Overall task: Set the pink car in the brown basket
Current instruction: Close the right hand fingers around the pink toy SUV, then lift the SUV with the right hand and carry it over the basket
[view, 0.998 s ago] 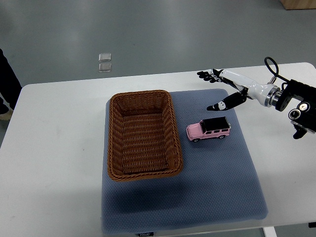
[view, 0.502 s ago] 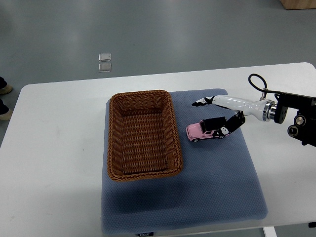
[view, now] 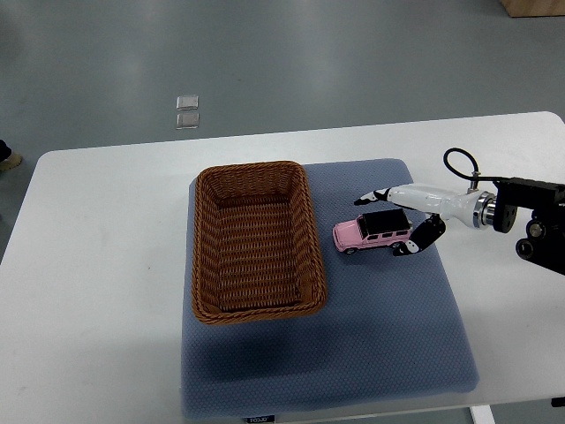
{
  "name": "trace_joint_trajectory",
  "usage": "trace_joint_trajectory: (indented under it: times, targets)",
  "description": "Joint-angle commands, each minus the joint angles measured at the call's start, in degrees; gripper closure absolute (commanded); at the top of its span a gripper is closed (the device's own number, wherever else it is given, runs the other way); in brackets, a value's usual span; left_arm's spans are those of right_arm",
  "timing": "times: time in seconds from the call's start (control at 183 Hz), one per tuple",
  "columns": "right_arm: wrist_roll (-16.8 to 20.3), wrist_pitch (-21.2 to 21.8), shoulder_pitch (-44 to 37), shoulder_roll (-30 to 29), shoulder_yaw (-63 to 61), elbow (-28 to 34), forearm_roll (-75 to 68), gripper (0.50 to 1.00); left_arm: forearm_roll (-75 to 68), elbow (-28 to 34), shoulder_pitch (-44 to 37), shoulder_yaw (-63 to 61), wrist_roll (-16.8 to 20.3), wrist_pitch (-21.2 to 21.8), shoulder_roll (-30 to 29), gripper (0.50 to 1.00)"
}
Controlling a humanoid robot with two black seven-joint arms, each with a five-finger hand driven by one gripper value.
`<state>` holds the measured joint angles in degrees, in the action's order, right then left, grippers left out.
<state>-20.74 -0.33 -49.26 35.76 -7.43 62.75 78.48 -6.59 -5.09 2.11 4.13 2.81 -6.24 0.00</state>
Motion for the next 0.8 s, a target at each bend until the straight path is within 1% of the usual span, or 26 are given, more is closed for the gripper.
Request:
trace_joint_trajectory:
  times: [0.0,0.027,0.033,0.082,0.142,0.147,0.153,0.158,0.164,0.169,0.174,0.18,0.202,0.207,0.218,0.234,0.24,0.245,0.251,0.256,0.262,0.267,0.273,0.6,0.687,0.796]
  targets:
    - [0.0,-1.9,0.0,-1.0,1.1,-1.4,0.1,0.675,-0.1,0.0,0.0,0.0,0.0,0.0,0.0,0.5]
    - [0.0,-2.1,0.0,-1.4,1.1,-1.6,0.0,0.691,-0.1,0.0,0.0,0.0,0.0,0.0,0.0,0.5]
    - [0.0,-2.3,0.0,-1.5,1.1,-1.8,0.0,0.701,-0.1,-0.1,0.0,-0.1,0.0,0.0,0.0,0.5]
    - [0.0,-2.6,0.0,-1.8,1.2,-1.8,0.1,0.724,-0.1,0.0,0.0,0.0,0.0,0.0,0.0,0.5]
    - [0.0,-2.9,0.1,-1.9,1.2,-2.1,0.1,0.781,-0.1,-0.1,0.0,0.0,0.0,0.0,0.0,0.5]
    - [0.0,-2.9,0.1,-1.9,1.2,-2.1,0.1,0.795,-0.1,0.0,0.0,0.0,0.0,0.0,0.0,0.5]
    - [0.0,-2.9,0.1,-1.9,1.2,-2.1,0.1,0.795,-0.1,0.0,0.0,0.0,0.0,0.0,0.0,0.5]
    - [0.0,-2.9,0.1,-1.9,1.2,-2.1,0.1,0.811,-0.1,-0.1,0.0,0.0,0.0,0.0,0.0,0.5]
    - [0.0,-2.9,0.1,-1.9,1.2,-2.1,0.1,0.812,-0.1,-0.1,0.0,0.0,0.0,0.0,0.0,0.5]
    - [0.0,-2.9,0.1,-1.9,1.2,-2.1,0.0,0.828,-0.1,-0.1,0.0,0.0,0.0,0.0,0.0,0.5]
    - [0.0,-2.9,0.1,-1.9,1.2,-2.1,0.0,0.828,-0.1,-0.1,0.0,0.0,0.0,0.0,0.0,0.5]
    - [0.0,-2.9,0.1,-1.9,1.2,-2.2,0.1,0.846,-0.1,-0.1,0.0,0.0,0.0,0.0,0.0,0.5]
    - [0.0,-2.9,0.0,-1.9,1.2,-2.1,0.0,0.875,-0.1,-0.1,0.0,0.0,0.0,0.0,0.0,0.5]
    - [0.0,-2.9,0.0,-1.9,1.2,-2.1,0.0,0.875,-0.1,-0.1,0.0,0.0,0.0,0.0,0.0,0.5]
    - [0.0,-2.9,0.0,-1.9,1.2,-2.2,0.0,0.905,-0.1,-0.1,0.0,0.0,0.0,0.0,0.0,0.5]
    - [0.0,-2.9,0.0,-1.9,1.2,-2.2,0.0,0.922,-0.1,0.0,0.0,0.0,0.0,0.0,0.0,0.5]
    - [0.0,-2.9,0.0,-1.9,1.2,-2.2,0.0,0.942,-0.1,0.0,0.0,0.0,0.0,0.0,0.0,0.5]
    - [0.0,-2.9,-0.1,-1.9,1.2,-2.2,0.0,0.942,-0.1,0.0,0.0,0.0,0.0,0.0,0.0,0.5]
    - [0.0,-3.0,-0.1,-1.9,1.2,-2.2,0.0,0.963,-0.1,0.0,0.0,0.0,0.0,0.0,0.0,0.5]
    - [0.0,-3.0,-0.1,-1.9,1.2,-2.2,0.0,0.963,-0.1,0.0,0.0,0.0,0.0,0.0,0.0,0.5]
    - [0.1,-3.1,-0.1,-1.9,1.2,-2.2,0.0,0.981,-0.1,-0.1,0.0,0.0,0.0,0.0,0.0,0.5]
    - [0.1,-3.1,-0.1,-1.9,1.2,-2.2,0.0,0.981,-0.1,-0.1,0.0,0.0,0.0,0.0,0.0,0.5]
    - [0.1,-3.2,-0.1,-2.0,1.1,-2.2,0.1,1.0,-0.1,-0.1,0.0,0.0,0.0,0.0,0.0,0.5]
    - [0.1,-10.4,-1.0,-0.8,0.0,-1.9,-1.0,1.0,-0.1,0.0,-0.1,0.1,0.0,0.0,0.0,0.5]
    - [-0.3,-11.7,-1.9,0.2,-0.3,-2.1,-1.0,1.0,0.0,0.0,-0.1,0.1,0.0,0.0,0.0,0.5]
    - [-0.5,-12.0,-4.2,0.1,-1.4,-2.1,-1.2,1.0,0.0,0.0,-0.1,0.1,0.0,0.0,0.0,0.5]
